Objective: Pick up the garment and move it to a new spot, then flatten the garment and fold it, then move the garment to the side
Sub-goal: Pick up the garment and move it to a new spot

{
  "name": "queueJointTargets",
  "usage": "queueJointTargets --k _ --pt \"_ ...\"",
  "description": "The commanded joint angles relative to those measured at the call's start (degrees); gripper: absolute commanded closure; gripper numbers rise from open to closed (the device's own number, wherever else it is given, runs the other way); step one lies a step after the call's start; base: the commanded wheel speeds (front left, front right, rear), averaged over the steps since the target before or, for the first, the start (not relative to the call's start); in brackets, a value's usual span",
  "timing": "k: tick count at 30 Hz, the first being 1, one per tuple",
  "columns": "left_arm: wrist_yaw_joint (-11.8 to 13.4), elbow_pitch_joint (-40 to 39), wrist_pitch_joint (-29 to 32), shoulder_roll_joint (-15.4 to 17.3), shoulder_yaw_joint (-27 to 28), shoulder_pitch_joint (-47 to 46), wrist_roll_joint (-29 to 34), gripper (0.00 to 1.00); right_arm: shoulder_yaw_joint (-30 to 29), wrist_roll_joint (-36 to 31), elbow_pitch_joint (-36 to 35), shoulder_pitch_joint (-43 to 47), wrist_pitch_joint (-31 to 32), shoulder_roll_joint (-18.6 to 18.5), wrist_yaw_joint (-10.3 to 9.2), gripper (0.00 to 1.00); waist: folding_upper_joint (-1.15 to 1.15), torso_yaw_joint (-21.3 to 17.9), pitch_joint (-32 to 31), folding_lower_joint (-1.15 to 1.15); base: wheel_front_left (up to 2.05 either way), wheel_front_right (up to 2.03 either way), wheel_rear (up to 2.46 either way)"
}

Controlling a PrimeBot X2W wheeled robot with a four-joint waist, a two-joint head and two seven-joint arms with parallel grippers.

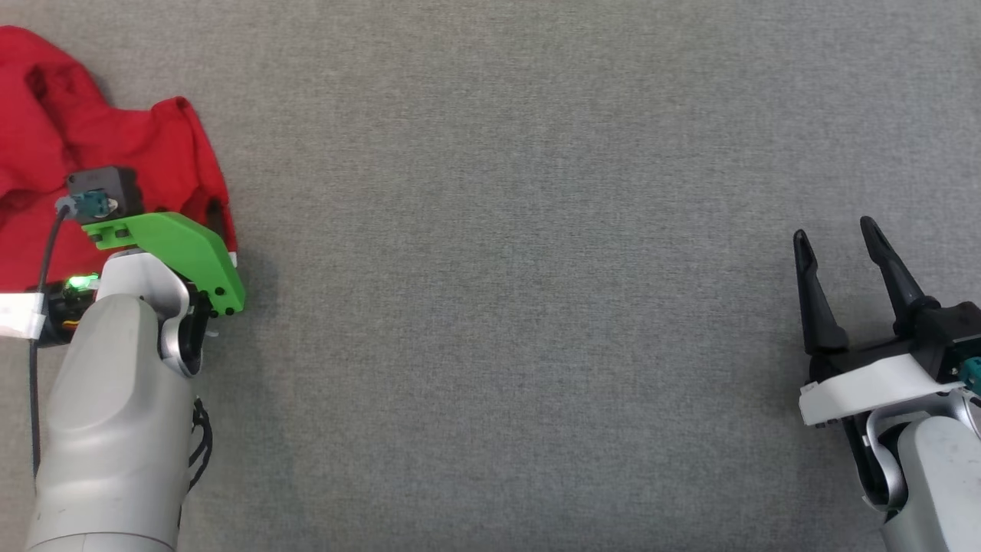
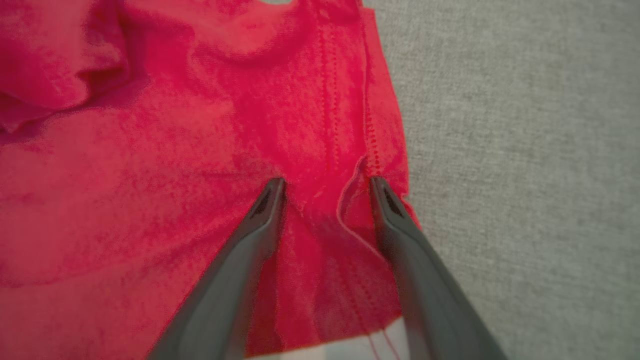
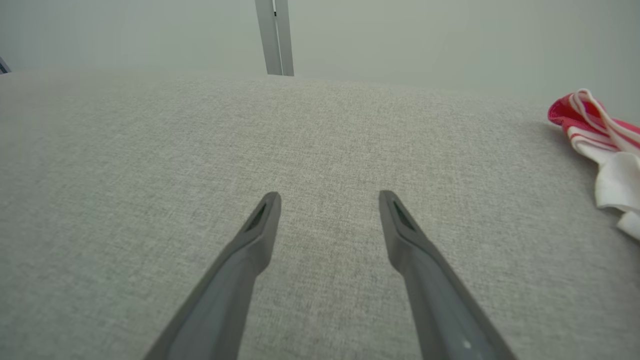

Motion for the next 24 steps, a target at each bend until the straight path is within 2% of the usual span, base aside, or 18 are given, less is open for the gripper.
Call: queueJointTargets --k 1,4,7,12,17,20,24 --pt "-0.3 5.4 2.9 -0.6 -1.1 4.3 0.6 1.0 -0.1 0.3 0.4 0.8 -0.2 0.4 -0.08 0.0 -0.01 -3.1 -0.6 0.0 0.0 0.0 0.0" --pt "-1.1 3.9 0.6 0.1 -0.8 5.2 0.0 1.0 -0.1 0.3 1.1 1.8 -0.2 1.4 -0.08 0.0 -0.01 -3.5 -3.2 0.0 0.0 0.0 0.0" --pt "-3.1 0.1 -0.6 -0.3 -1.8 5.9 -0.1 1.0 -0.2 0.1 2.0 3.2 -0.2 2.5 -0.08 0.0 -0.01 -3.8 -6.3 0.0 0.0 0.0 0.0" --pt "-5.8 -10.0 1.6 -0.3 -4.6 8.8 -0.3 1.0 -0.7 0.4 2.8 5.4 -0.2 4.4 -0.08 0.0 -0.01 -5.3 -10.9 0.0 0.0 0.0 0.0" --pt "-7.1 -25.9 7.5 -1.2 -8.5 13.9 -2.0 1.0 -0.8 0.5 3.3 6.3 -0.2 5.9 -0.08 0.0 -0.01 -8.7 -13.2 0.0 0.0 0.0 0.0" --pt "-7.5 -35.9 12.7 -1.9 -12.3 17.1 -3.1 1.0 -0.3 0.8 3.7 6.3 -0.2 6.9 -0.08 0.0 -0.01 -12.1 -13.7 0.0 0.0 0.0 0.0" --pt "-7.7 -44.7 19.6 -2.7 -17.5 19.4 -5.2 1.0 -0.2 1.4 4.3 5.7 -0.2 8.0 -0.08 0.0 -0.01 -17.1 -13.5 0.0 0.0 0.0 0.0"
